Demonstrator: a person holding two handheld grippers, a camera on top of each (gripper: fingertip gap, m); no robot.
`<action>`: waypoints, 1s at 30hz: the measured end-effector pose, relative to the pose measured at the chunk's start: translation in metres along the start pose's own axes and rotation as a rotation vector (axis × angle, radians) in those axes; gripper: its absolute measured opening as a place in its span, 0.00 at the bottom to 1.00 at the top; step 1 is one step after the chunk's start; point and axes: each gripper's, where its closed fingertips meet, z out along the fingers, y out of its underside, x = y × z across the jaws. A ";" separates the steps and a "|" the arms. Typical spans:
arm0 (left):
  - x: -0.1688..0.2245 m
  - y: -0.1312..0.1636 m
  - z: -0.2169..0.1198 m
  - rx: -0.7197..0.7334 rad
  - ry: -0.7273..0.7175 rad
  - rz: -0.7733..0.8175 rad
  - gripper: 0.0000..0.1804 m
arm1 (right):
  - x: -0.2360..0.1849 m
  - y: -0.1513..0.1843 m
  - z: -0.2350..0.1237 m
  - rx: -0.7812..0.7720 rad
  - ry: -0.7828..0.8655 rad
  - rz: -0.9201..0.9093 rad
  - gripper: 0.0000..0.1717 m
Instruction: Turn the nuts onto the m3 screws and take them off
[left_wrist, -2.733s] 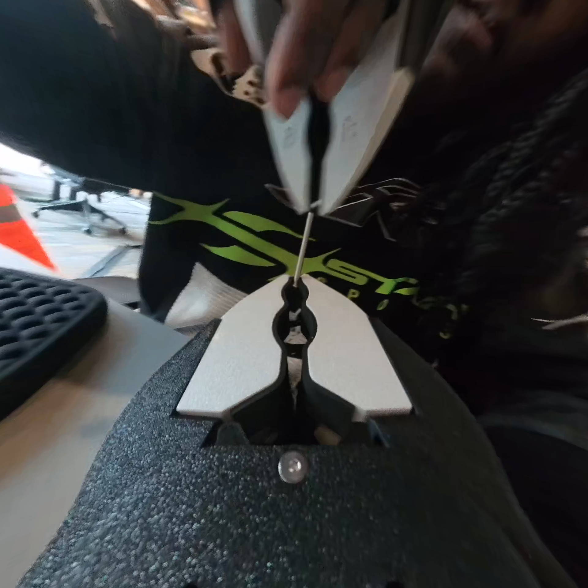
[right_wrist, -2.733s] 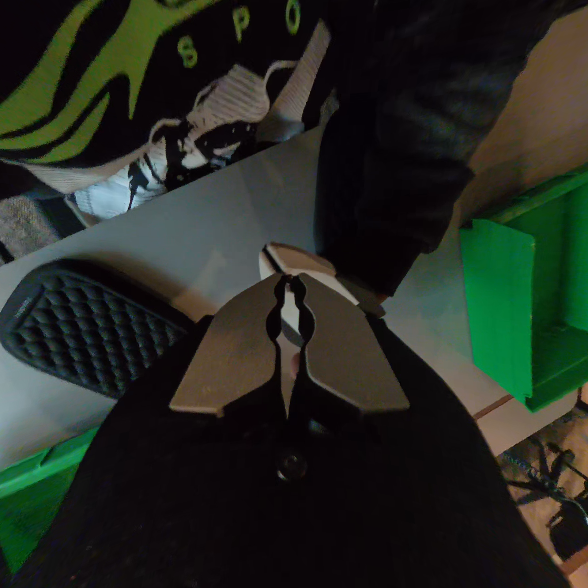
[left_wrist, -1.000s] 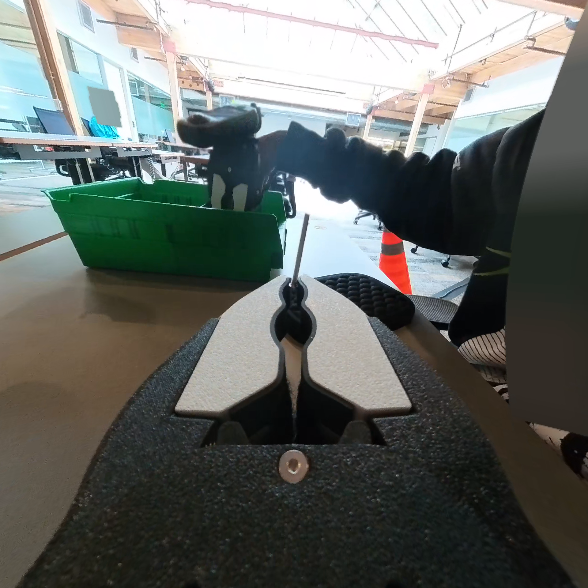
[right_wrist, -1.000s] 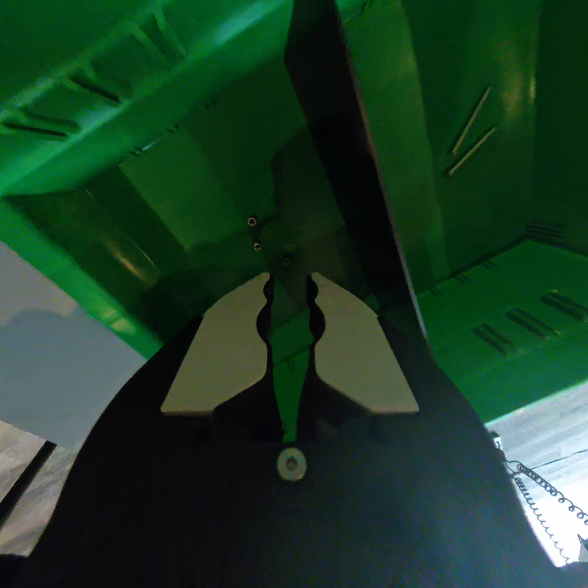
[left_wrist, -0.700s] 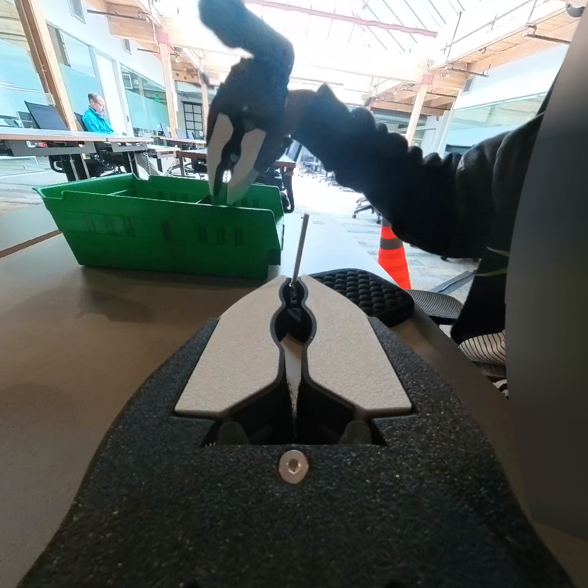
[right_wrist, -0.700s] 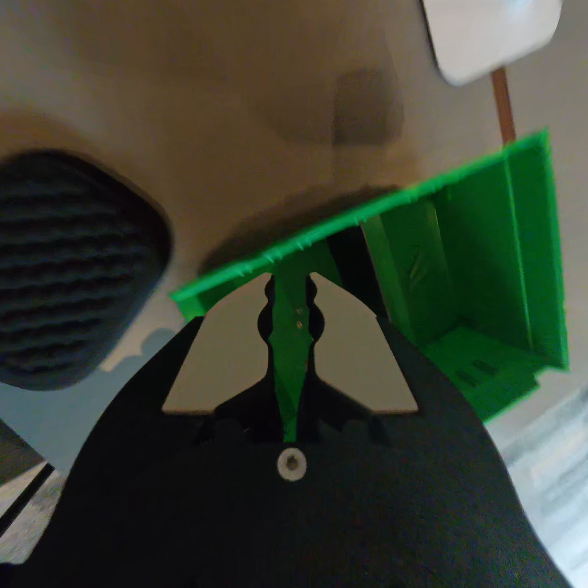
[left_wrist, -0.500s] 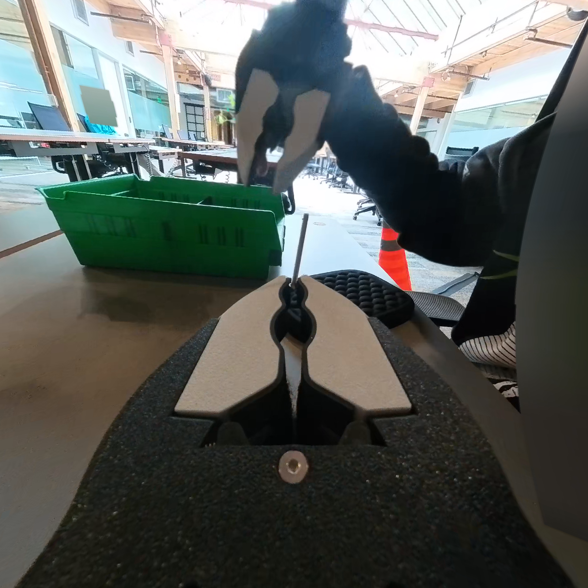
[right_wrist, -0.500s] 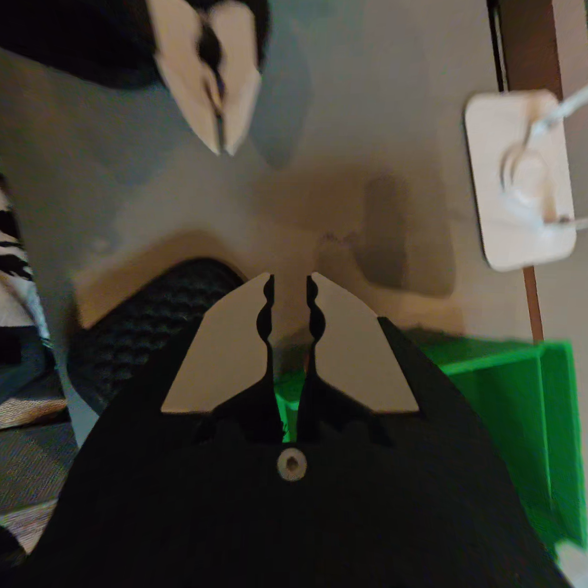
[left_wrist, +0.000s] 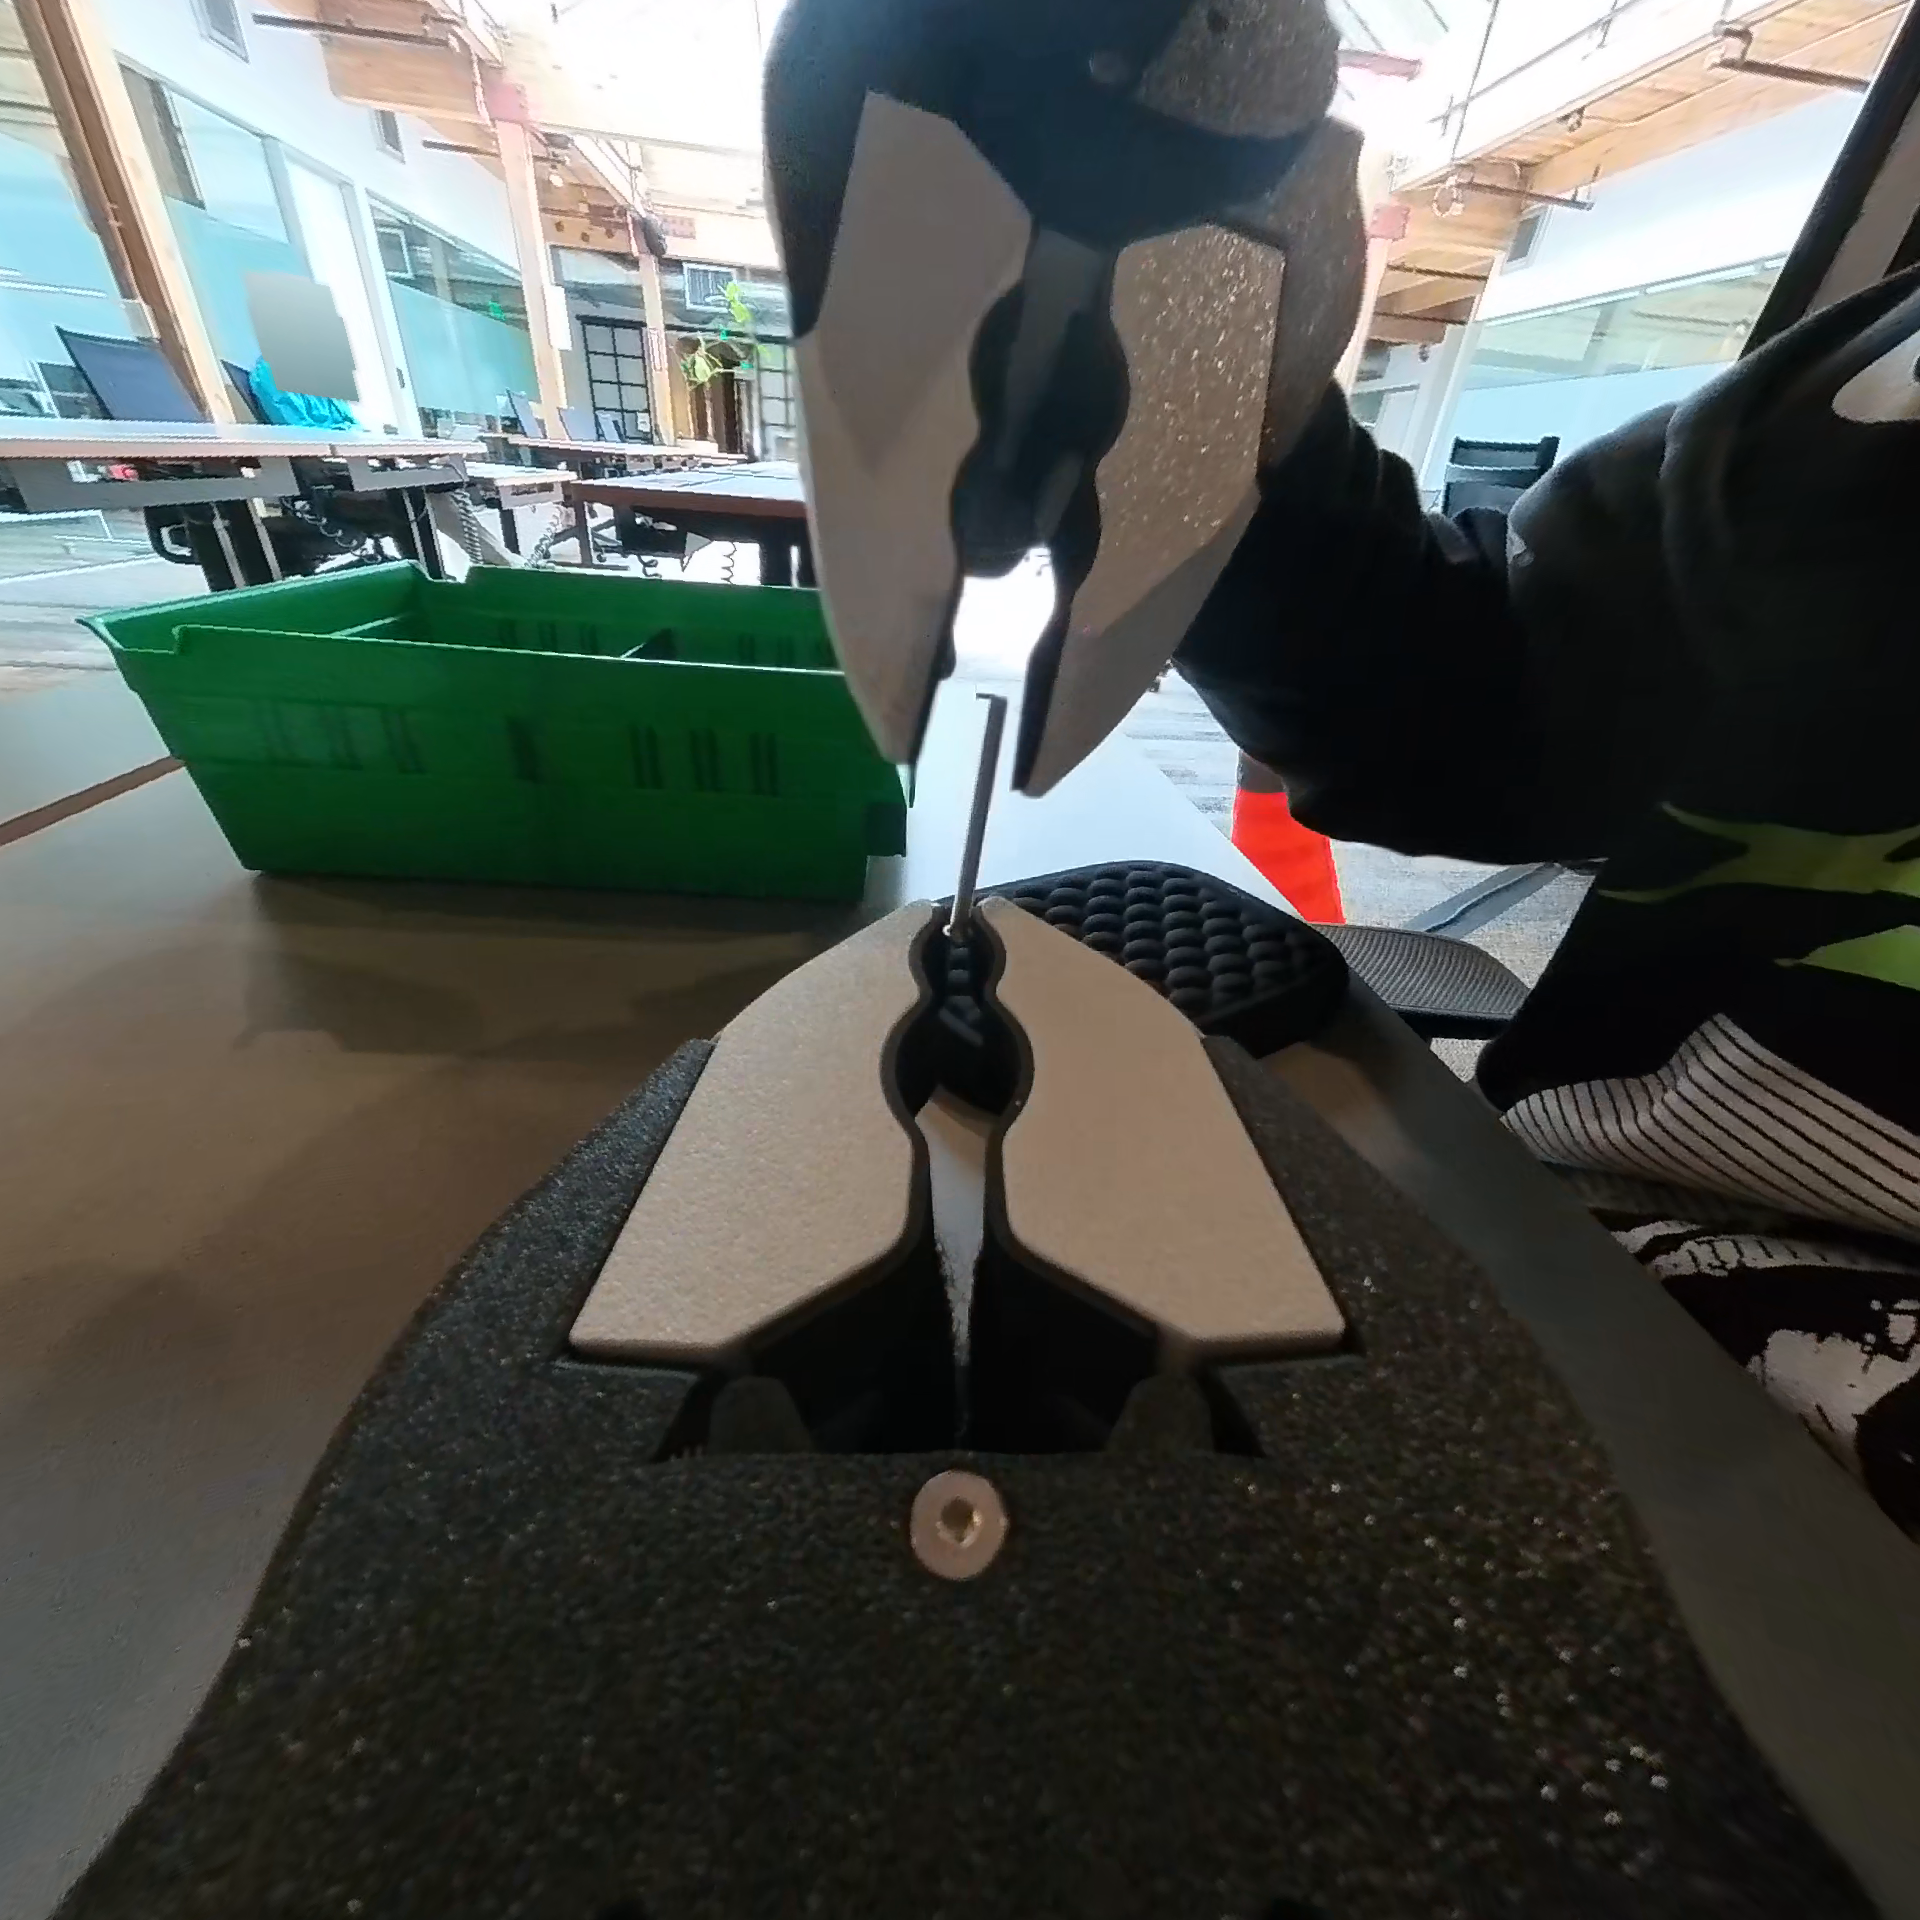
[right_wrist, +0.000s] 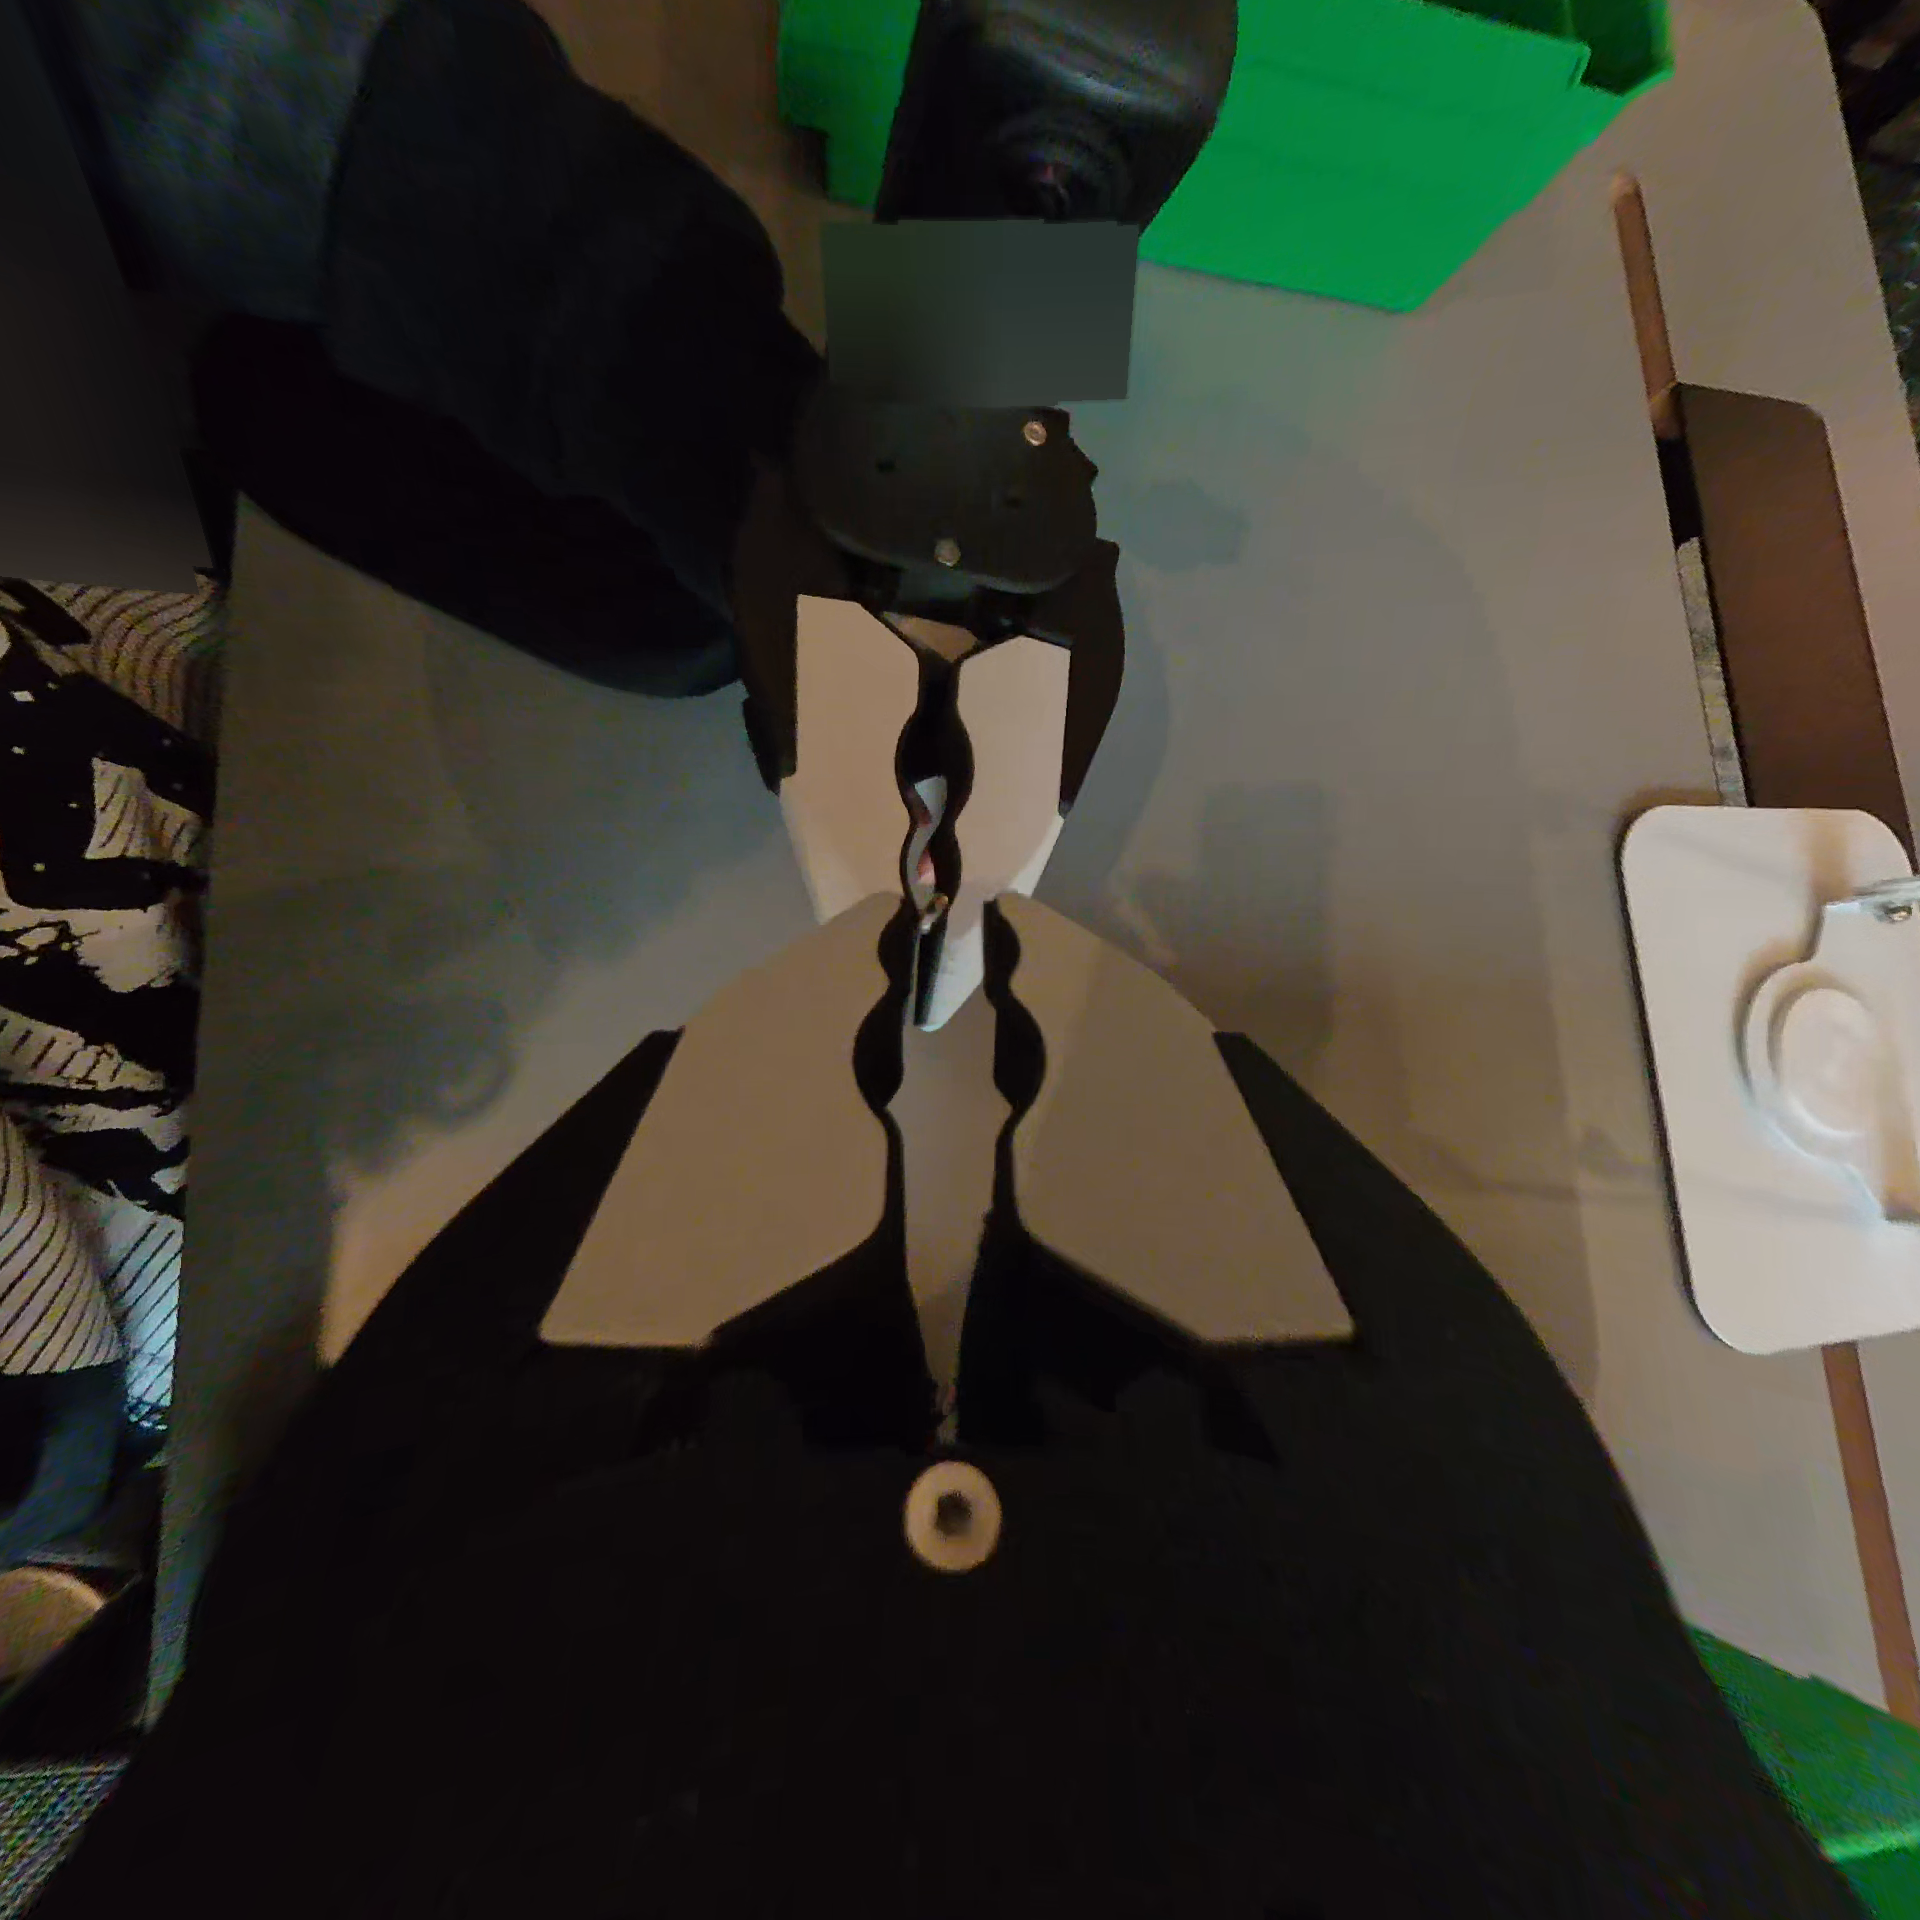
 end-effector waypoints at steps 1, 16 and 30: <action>0.000 0.000 0.000 0.002 -0.001 -0.002 0.01 | 0.000 0.000 0.000 0.001 -0.002 -0.001 0.04; -0.004 0.000 0.002 -0.001 -0.041 0.000 0.25 | 0.042 0.020 -0.042 -0.089 0.118 0.057 0.01; -0.005 0.004 0.004 -0.034 -0.049 -0.002 0.45 | 0.172 0.221 -0.149 -0.600 0.320 0.751 0.01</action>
